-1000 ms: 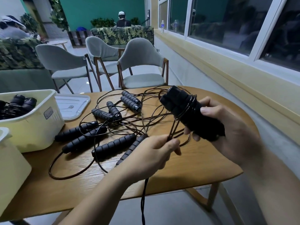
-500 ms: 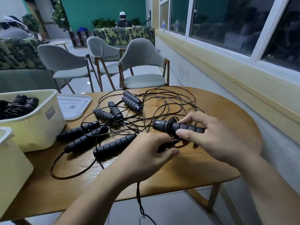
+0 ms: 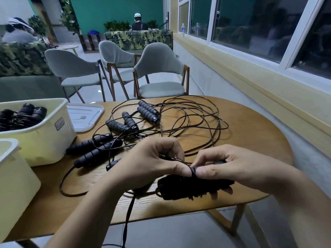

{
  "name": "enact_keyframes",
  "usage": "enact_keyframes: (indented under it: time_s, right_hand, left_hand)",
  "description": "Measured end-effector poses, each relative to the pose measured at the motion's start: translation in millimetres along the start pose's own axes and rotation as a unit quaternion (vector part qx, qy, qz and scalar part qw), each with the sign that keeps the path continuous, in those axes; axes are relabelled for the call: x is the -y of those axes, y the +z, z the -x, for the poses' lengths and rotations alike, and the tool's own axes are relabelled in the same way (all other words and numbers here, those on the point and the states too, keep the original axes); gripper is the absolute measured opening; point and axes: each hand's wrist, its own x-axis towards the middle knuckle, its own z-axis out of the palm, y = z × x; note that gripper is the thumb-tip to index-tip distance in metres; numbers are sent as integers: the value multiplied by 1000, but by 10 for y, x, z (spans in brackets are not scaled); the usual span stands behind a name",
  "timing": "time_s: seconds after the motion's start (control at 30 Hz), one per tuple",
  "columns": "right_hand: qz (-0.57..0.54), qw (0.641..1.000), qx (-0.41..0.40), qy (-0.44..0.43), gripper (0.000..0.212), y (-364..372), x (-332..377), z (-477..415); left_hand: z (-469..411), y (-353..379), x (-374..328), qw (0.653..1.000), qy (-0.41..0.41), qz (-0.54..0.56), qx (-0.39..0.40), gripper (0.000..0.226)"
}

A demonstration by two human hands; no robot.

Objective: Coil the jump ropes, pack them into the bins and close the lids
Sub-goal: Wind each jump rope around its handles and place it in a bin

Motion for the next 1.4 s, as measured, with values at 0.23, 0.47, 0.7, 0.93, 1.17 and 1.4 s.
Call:
enact_keyframes:
  time_s: [0.23,0.47,0.7,0.93,1.17,1.4]
  right_hand:
    - [-139,984,59,-97,54,-46,-9,78]
    - [-230,960,-35,-156,46,-87,-19,69]
    - [-246,935,-185,-176,36,-94,14,56]
    - [-71,923,-350,-146,34,-87,-82,-15]
    - [117,916,-374,-87,29,-68,-158,-83]
    - [145,957,-248,-46,17,-31,-153,-114]
  left_hand:
    - [-71,94,133,994,24,108,-20,25]
    - [-132,337,297,982,-121,110,-93,28]
    - [-145,499,148,991,-70,103,-55,43]
    - [-119,582,155,988,-30,-148,-41,20]
    - [-68,489,24,965,18,-254,-61,9]
    - [0,275,3,968,38,-228,-92,1]
